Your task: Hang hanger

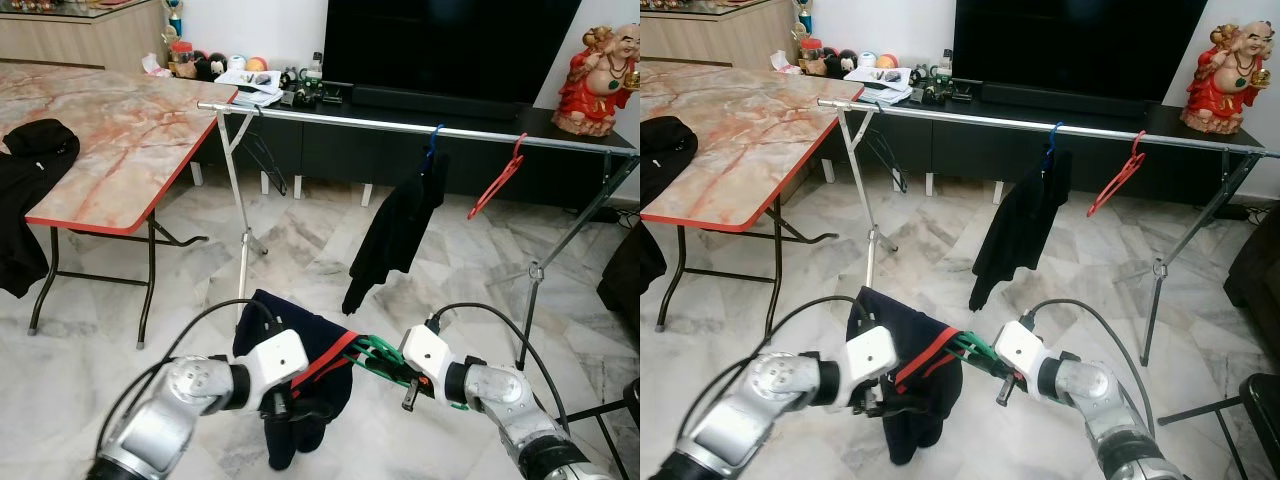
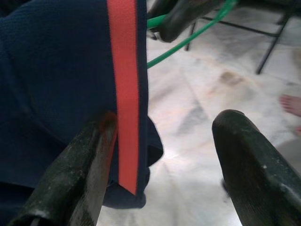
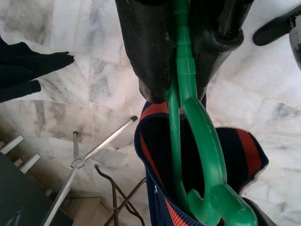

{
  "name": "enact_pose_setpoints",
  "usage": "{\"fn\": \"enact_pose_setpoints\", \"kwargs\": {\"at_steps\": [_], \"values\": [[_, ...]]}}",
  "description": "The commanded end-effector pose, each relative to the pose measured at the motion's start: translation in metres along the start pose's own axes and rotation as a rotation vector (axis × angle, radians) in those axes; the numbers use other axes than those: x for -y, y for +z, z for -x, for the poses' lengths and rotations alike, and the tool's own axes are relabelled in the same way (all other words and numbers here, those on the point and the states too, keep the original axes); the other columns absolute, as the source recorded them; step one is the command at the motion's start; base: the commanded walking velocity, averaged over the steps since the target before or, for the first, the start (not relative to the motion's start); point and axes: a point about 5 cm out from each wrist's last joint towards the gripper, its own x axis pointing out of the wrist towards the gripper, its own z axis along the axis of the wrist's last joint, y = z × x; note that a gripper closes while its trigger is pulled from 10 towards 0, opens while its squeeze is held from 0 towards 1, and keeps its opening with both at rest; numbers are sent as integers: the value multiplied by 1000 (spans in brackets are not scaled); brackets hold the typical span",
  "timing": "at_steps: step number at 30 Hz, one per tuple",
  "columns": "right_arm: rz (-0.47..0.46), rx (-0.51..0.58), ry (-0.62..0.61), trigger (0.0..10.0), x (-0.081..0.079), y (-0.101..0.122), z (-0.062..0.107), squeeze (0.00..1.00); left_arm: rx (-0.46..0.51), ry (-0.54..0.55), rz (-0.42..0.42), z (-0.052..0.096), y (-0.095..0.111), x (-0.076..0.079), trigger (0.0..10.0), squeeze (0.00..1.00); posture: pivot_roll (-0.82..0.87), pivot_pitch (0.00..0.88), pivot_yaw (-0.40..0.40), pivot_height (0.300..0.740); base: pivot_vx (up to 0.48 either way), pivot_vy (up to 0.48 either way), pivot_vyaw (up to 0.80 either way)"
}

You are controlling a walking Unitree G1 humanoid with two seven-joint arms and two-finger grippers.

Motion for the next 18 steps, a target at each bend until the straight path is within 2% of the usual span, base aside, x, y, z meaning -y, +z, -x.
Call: {"fn": "enact_pose_setpoints", "kwargs": {"at_steps": [1,5,10,13,16,18], "values": [[6,37,-34,0,8,7,2,0,-27,115,-10,-3,-1,-10,10000,0,43,27,-92,740,0,0,0],[15,47,-44,0,10,11,1,0,-60,191,13,-11,-3,-13,10000,0,44,29,-90,740,0,0,0],[17,55,-41,0,10,14,-1,0,-153,355,79,-20,-10,-22,10000,0,43,28,-88,740,0,0,0],[17,54,-42,0,10,13,-1,0,-188,377,88,-22,-14,-22,10000,0,45,28,-87,740,0,0,0],[14,55,-41,0,10,13,-1,0,-220,464,122,-23,-18,-28,10000,0,44,27,-85,740,0,0,0],[13,55,-41,0,9,13,-1,0,-226,481,126,-23,-19,-29,10000,0,44,27,-85,740,0,0,0]]}}
